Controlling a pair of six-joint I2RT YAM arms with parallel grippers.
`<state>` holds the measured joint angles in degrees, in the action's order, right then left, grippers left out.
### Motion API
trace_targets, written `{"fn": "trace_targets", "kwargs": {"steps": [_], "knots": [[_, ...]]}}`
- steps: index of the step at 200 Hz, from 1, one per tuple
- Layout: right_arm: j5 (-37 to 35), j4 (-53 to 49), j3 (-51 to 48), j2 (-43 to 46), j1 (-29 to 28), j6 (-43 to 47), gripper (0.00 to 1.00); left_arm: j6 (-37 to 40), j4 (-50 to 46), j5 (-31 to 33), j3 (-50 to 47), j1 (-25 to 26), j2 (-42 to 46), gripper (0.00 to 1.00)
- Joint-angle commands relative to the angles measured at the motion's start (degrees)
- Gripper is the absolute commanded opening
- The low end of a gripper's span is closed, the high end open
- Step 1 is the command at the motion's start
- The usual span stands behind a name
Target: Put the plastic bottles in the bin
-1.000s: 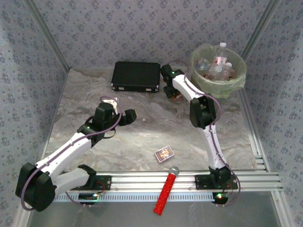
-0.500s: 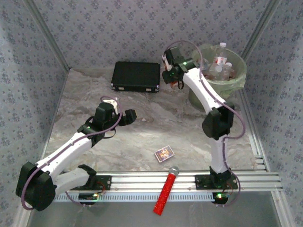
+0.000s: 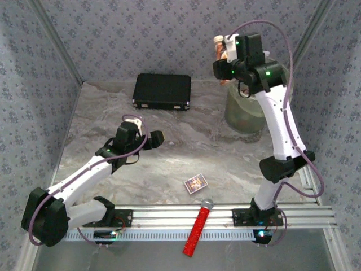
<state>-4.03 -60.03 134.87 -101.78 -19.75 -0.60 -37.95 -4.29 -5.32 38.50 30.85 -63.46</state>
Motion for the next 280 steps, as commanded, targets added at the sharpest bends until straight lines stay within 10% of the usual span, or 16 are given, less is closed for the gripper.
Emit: {"fn": "trace_targets", "kwargs": {"steps": [1,96,280], "knots": [[-1.72,-2.99,2.52,-0.78,2.26,-0.24,0.45,0.53,1.31,-0.85,0.52,-0.3,0.65,0.89],[3.95,5.45,-11.75,-3.38,11.57,-3.43,0.44,0.04,0.49,-0.26,-0.01,-0.33,2.98,0.89],[11.53,-2.62,-3.11,-1.23,26.53,-5.23,0.53,0.34,0.19,-0.41,0.08,-0.29,2.94,0.9]]}}
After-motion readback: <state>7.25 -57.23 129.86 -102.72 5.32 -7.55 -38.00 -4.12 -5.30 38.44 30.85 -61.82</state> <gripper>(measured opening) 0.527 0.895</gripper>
